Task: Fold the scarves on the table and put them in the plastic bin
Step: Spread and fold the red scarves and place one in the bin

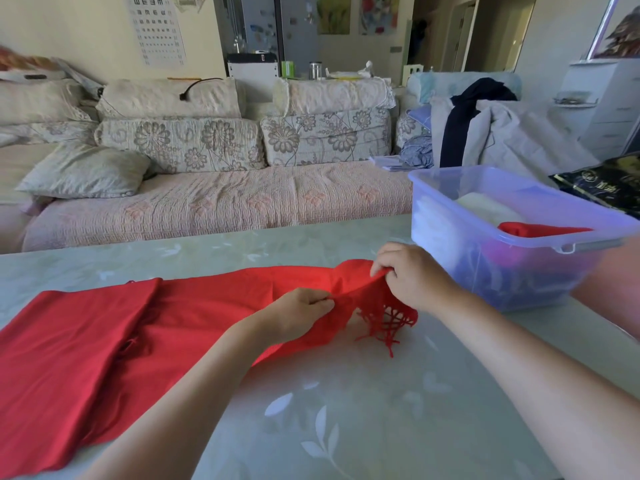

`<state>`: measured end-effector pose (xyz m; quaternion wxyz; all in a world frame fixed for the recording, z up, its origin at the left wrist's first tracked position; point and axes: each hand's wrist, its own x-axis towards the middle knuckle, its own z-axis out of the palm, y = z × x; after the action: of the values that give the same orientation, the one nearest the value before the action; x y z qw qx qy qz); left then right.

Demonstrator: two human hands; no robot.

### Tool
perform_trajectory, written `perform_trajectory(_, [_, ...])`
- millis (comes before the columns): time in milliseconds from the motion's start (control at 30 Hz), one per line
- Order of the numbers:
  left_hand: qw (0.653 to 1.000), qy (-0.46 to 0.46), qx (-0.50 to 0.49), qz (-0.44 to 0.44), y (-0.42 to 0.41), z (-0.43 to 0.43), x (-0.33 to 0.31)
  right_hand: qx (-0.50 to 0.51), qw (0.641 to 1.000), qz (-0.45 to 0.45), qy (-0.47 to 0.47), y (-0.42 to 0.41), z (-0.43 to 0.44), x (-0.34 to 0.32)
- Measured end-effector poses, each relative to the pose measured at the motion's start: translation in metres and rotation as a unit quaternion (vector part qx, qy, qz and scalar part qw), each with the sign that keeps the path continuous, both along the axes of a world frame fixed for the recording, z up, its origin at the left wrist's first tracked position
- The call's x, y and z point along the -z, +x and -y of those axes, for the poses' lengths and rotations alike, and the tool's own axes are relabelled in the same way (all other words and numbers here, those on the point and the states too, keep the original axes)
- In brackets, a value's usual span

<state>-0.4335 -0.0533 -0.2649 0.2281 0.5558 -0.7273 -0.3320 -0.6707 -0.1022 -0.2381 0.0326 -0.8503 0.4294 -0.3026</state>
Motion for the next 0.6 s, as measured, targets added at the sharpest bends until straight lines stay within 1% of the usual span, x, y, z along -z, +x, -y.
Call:
perform_trajectory(67, [0.994,0.099,0.048,0.02,-0.006,-0.008,0.002,0.039,0.991,-0.109,0.068,-0.001,-0.016,-0.015])
perform_trajectory(100, [0.984,0.157,0.076,0.03,-0.01,-0.012,0.002,0.054,0.976,-0.171,0.127,-0.001,-0.023,-0.019])
perform_trajectory(167, [0.964,0.225,0.124,0.073,-0.018,-0.017,0.0,0.061,0.923,-0.277,0.261,0.002,-0.033,-0.019])
perform_trajectory(200, [0.958,0.237,0.133,0.088,-0.02,-0.018,-0.001,0.058,0.893,-0.318,0.314,0.003,-0.037,-0.017])
perform_trajectory(233, [0.959,0.233,0.134,0.092,-0.022,-0.017,-0.001,0.057,0.874,-0.33,0.352,0.004,-0.04,-0.015])
perform_trajectory(267, [0.965,0.214,0.128,0.088,-0.022,-0.014,-0.001,0.056,0.877,-0.299,0.373,0.005,-0.041,-0.013])
perform_trajectory(300, [0.973,0.181,0.116,0.078,-0.022,-0.012,0.0,0.06,0.899,-0.232,0.368,0.005,-0.04,-0.011])
perform_trajectory(333, [0.983,0.138,0.098,0.069,-0.022,-0.008,0.003,0.075,0.928,-0.152,0.332,0.004,-0.035,-0.007])
perform_trajectory(367, [0.991,0.087,0.075,0.069,-0.021,-0.004,0.007,0.1,0.953,-0.096,0.271,0.002,-0.029,0.0])
perform_trajectory(400, [0.995,0.03,0.049,0.08,-0.021,0.0,0.011,0.124,0.964,-0.095,0.214,-0.001,-0.021,0.008])
perform_trajectory(433, [0.995,-0.027,0.022,0.097,-0.02,0.003,0.016,0.145,0.962,-0.141,0.185,-0.003,-0.015,0.016])
perform_trajectory(500, [0.986,-0.116,-0.021,0.113,-0.019,0.008,0.024,0.168,0.927,-0.261,0.209,-0.005,-0.009,0.035])
perform_trajectory(533, [0.983,-0.14,-0.033,0.112,-0.017,0.011,0.028,0.162,0.918,-0.286,0.224,-0.005,-0.007,0.042])
perform_trajectory(567, [0.982,-0.152,-0.039,0.108,-0.015,0.014,0.032,0.147,0.918,-0.286,0.23,-0.003,-0.007,0.044])
perform_trajectory(600, [0.981,-0.159,-0.041,0.102,-0.014,0.016,0.036,0.13,0.927,-0.273,0.22,-0.002,-0.007,0.042])
